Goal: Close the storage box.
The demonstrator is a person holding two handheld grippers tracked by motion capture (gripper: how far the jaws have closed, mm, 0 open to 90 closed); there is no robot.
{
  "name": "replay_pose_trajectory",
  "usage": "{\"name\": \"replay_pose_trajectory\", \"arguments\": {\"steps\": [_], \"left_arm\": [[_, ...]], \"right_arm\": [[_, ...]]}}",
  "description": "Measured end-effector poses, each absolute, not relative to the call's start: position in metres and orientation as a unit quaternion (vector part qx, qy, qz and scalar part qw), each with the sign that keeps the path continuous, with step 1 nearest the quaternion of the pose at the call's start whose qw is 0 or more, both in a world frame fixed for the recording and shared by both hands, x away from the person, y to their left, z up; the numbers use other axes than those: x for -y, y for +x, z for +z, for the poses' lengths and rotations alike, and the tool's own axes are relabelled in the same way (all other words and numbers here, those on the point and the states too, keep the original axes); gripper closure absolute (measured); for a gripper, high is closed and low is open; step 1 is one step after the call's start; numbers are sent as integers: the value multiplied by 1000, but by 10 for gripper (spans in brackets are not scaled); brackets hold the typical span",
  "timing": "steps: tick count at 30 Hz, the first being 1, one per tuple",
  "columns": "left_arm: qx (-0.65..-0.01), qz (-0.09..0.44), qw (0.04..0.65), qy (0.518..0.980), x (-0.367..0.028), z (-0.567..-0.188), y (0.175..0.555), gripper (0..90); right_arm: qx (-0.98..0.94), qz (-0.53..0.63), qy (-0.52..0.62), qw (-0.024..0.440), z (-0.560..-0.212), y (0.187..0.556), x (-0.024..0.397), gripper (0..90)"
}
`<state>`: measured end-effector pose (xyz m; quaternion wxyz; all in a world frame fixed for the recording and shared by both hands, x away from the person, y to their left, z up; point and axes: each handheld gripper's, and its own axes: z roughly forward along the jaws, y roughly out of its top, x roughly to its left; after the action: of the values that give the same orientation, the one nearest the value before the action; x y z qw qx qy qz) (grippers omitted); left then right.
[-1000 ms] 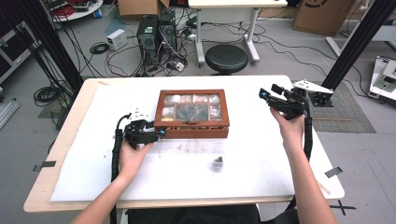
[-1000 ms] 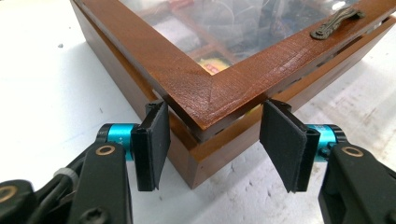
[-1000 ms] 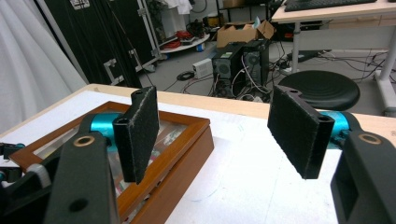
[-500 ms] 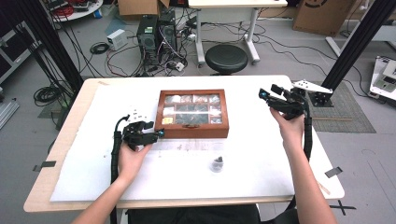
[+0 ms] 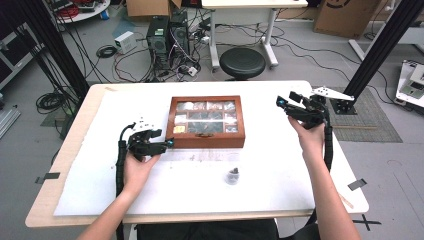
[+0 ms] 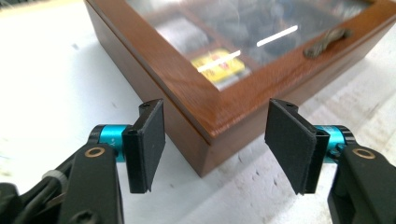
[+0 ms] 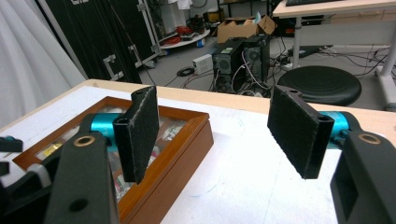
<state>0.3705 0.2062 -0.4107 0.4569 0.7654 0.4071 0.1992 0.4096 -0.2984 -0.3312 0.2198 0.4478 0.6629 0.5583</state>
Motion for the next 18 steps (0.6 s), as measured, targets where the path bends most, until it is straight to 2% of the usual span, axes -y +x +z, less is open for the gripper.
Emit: {"name": "replay_pose_trajectory", "arguments": {"steps": [11, 18], "left_arm": [[-404, 245, 502, 725, -246, -384, 366, 346], [-414, 269, 499, 712, -265, -377, 371, 346]], "right_arm": [[-670, 551, 445, 222, -334, 410, 298, 343], [-675, 545, 444, 225, -337, 407, 302, 342]]}}
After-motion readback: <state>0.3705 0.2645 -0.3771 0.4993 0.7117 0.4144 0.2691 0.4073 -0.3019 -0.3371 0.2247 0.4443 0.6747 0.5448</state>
